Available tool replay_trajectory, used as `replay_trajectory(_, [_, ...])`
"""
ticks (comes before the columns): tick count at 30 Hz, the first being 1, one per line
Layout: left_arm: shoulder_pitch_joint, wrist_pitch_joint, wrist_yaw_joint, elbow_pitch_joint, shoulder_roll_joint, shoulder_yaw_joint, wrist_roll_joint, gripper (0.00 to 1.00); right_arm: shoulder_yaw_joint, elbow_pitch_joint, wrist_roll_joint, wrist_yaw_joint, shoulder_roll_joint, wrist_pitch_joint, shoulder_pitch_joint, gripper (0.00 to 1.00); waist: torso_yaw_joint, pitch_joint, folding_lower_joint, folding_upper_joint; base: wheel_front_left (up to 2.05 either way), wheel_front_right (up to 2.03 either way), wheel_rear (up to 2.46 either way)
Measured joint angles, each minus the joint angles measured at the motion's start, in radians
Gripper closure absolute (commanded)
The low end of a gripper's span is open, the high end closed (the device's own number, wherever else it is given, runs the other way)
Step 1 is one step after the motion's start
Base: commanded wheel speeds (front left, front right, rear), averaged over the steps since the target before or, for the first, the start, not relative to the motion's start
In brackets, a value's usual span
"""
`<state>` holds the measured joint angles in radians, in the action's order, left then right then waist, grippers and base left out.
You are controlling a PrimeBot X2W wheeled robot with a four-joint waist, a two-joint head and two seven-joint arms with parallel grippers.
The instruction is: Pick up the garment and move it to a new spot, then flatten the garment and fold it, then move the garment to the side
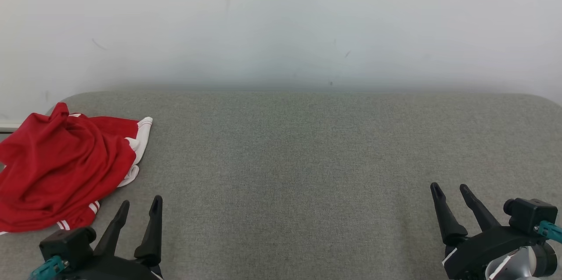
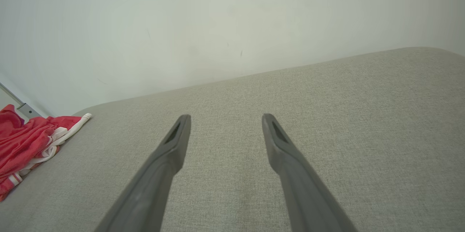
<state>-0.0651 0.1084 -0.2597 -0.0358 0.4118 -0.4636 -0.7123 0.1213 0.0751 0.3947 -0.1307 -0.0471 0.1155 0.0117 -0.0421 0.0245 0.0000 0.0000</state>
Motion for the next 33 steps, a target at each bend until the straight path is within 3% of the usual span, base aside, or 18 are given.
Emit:
replay_trajectory(25, [-0.009, -0.002, -0.014, 0.001, 0.013, 0.004, 0.001, 0.0, 0.013, -0.004, 0.004, 0.0, 0.0, 0.004, -0.001, 0.0, -0.004, -0.004, 0.0, 0.0, 0.0, 0.0, 0.0])
replay_trajectory(33, [-0.012, -0.002, -0.041, -0.003, 0.036, 0.002, 0.03, 0.0, 0.016, -0.006, 0.004, 0.0, 0.0, 0.007, 0.0, 0.0, -0.026, -0.002, 0.0, 0.0, 0.0, 0.0, 0.0])
